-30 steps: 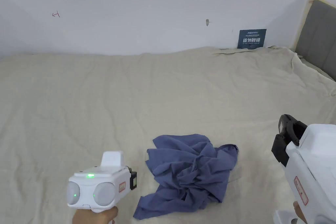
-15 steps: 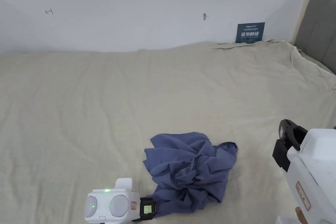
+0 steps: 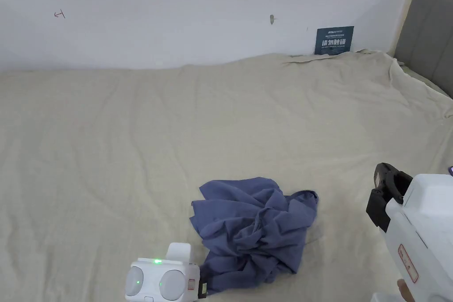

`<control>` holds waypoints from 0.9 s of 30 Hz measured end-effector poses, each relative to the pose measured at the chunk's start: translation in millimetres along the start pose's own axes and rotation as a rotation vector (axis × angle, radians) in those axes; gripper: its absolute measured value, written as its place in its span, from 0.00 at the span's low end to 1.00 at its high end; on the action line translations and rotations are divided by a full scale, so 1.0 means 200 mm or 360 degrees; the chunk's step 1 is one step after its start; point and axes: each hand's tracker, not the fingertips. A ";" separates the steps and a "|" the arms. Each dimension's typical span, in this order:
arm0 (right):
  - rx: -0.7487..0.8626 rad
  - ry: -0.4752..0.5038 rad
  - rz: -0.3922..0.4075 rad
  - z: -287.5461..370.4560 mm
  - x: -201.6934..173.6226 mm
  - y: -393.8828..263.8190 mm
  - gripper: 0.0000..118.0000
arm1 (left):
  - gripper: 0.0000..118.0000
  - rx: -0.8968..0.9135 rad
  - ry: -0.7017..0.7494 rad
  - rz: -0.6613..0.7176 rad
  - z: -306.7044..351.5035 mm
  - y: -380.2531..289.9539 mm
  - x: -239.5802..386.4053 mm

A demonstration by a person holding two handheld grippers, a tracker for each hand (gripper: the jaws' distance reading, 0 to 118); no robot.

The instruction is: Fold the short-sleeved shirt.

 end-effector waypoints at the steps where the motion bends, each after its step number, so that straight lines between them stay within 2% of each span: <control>1: -0.0003 0.0002 0.0001 -0.01 0.00 0.00 0.00 | 0.05 0.0029 0.0002 0.0009 0.02 0.00 0.01; 7: -0.0168 0.0024 0.0017 -0.17 0.03 0.00 0.00 | 0.03 0.0233 -0.0115 0.0093 0.21 0.05 -0.04; 13: -0.0476 0.0147 -0.0009 -0.52 0.07 -0.03 0.01 | 0.03 0.0329 -0.0156 0.0118 0.34 0.10 -0.09; 14: -0.0513 0.0169 -0.0029 -0.58 0.07 -0.05 0.05 | 0.03 0.0333 -0.0165 0.0129 0.35 0.10 -0.10; 18: -0.0813 0.0217 -0.0024 -0.89 0.09 -0.15 0.90 | 0.03 0.0347 -0.0177 0.0140 0.36 0.11 -0.12; 20: -0.0867 0.0279 -0.0069 -1.00 0.09 -0.20 0.93 | 0.03 0.0341 -0.0188 0.0145 0.36 0.11 -0.13; 27: -0.1058 0.0301 0.0026 -1.29 -0.04 -0.32 0.93 | 0.03 0.0323 -0.0217 0.0159 0.35 0.11 -0.15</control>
